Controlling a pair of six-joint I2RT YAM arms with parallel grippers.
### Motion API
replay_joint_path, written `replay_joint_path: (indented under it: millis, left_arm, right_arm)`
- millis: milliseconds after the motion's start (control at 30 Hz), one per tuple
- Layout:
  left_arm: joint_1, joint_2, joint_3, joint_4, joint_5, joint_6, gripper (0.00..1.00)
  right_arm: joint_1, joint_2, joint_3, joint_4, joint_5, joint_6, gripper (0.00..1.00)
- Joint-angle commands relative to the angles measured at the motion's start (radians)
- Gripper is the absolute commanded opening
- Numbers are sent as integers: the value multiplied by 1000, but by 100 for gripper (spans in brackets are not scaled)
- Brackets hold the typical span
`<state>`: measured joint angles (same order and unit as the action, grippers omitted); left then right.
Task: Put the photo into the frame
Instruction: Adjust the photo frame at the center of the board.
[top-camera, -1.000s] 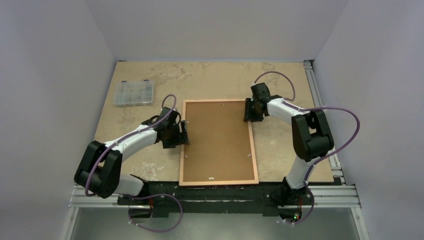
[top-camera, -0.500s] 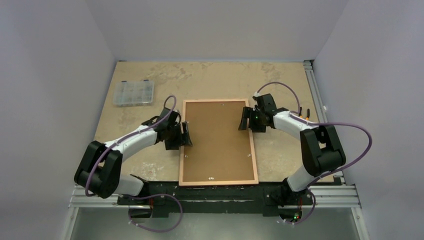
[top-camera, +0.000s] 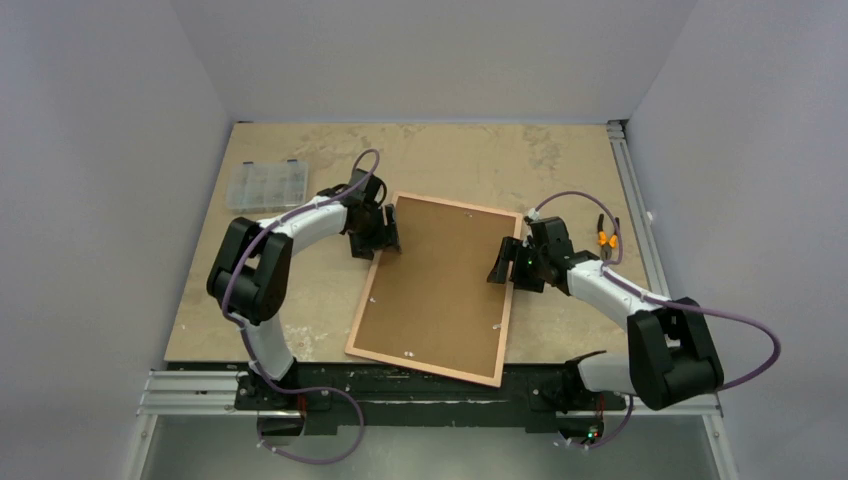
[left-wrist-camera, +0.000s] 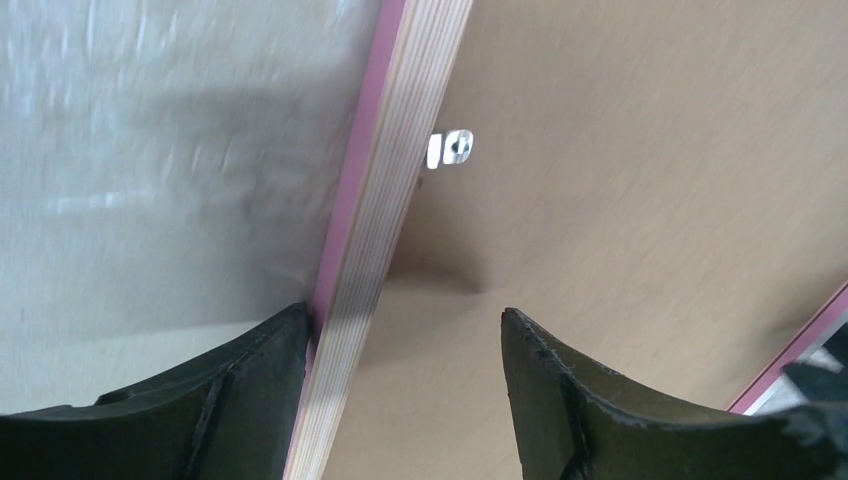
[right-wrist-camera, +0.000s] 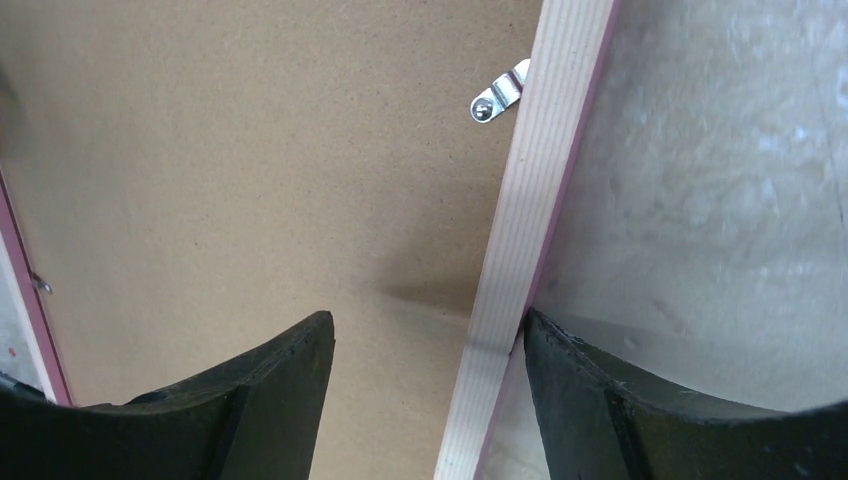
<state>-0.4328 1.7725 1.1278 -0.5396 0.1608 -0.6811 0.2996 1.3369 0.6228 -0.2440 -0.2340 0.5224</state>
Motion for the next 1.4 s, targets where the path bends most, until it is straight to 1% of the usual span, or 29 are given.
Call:
replay_joint_path:
  millis: [0,67,133,200,300,367,467,533,667,733,800,933,1000,1100,1233,1367]
  left_arm:
    - [-16,92,198,83,145,-8,66]
    - [-18,136,261,62,156,0,66]
    - [-18,156,305,28,137,15,66]
    - [-19,128,319,-20,76,36,68]
    - [-19,28,280,-83,-45,59,72]
    - [-20,-63,213,-106,-85,60,73]
    - [-20,-226,69,-151,-116,32,75]
    - [-21,-337,-37,-186,-115,-6,78]
    - [-29,-570,-274,-239,-90,-114,78]
    - [-39,-693,-367,-257,-78,-173,78]
    - [-46,-809,-427,-295,-80,-226,78]
    - [-63,-942,-498,-378,-94,-286,76]
    - [-68,-965,-533,-392,-109,-307,75]
    - [-68,-934,-597,-340,-103,-321,72]
    - [-69,-825,-661,-172,-68,-345,67]
    - [-68,-721,-653,-64,-76,-363,64]
  right_arm:
    - [40,-78,-58,6,-168,90,67]
    - [48,-115,-74,-3,-168,100,67]
    - [52,-147,-87,-17,-159,106,67]
    - [53,-182,-95,-38,-131,104,67]
    - [53,-228,-81,-76,-80,92,68]
    - [52,-251,-58,-97,-53,82,69]
    - [52,-269,-24,-121,-33,59,70]
    - [53,-269,-7,-126,-36,49,70]
    - [53,-250,12,-120,-46,38,70]
    - [53,-240,14,-112,-50,38,70]
    - [52,-234,15,-109,-46,38,70]
    - [53,-238,11,-105,-47,40,70]
    - [52,-242,7,-104,-47,41,70]
    - [52,-238,5,-100,-52,41,70]
    - [53,-236,5,-103,-51,41,70]
    - [53,-245,11,-112,-54,40,70]
